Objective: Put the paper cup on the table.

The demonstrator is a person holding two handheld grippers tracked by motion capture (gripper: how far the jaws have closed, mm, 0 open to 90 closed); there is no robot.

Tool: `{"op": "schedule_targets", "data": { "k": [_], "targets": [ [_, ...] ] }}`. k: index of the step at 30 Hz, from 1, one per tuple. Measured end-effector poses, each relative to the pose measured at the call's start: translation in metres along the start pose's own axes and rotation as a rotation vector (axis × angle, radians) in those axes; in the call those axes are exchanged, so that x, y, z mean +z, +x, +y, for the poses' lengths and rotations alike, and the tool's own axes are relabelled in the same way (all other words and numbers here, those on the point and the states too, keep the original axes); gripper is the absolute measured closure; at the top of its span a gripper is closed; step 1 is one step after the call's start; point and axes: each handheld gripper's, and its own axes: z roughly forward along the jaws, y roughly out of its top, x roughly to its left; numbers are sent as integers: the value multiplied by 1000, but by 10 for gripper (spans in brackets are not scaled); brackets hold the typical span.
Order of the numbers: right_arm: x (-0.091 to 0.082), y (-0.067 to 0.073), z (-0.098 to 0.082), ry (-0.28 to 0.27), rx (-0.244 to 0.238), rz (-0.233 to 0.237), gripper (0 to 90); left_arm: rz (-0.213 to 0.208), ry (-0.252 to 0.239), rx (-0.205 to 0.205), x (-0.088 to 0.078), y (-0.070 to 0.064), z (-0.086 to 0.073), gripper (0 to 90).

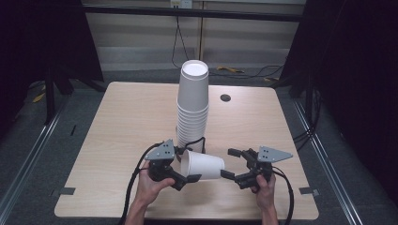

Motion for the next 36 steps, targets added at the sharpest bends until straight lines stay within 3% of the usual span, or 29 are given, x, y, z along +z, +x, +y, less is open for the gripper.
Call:
{"op": "schedule_targets", "data": {
  "k": [7, 11, 15, 19, 21, 24, 30, 36],
  "targets": [
    [-12, 1, -8, -48, -2, -211, 131, 21, 31, -11, -11, -3, -3, 65],
    [-19, -2, -12, -64, 31, -293, 132, 47, 40, -20, -18, 0, -5, 65],
    [-22, -3, -15, -65, 20, -363, 131, 64, 58, -42, -26, 3, -7, 65],
    [-24, -1, -20, -72, 7, -499, 131, 73, 64, -53, -35, 3, -9, 65],
    [-24, -1, -24, -84, 11, -574, 131, 97, 84, -48, -40, 3, -10, 65],
    [-24, -1, -30, -102, -23, -668, 133, 123, 103, -54, -47, 4, -12, 65],
    [-22, -2, -39, -134, -59, -720, 135, 150, 138, -60, -63, 5, -16, 65],
    [-20, -4, -43, -148, -75, -731, 136, 180, 156, -79, -79, 8, -18, 65]
  ]
}}
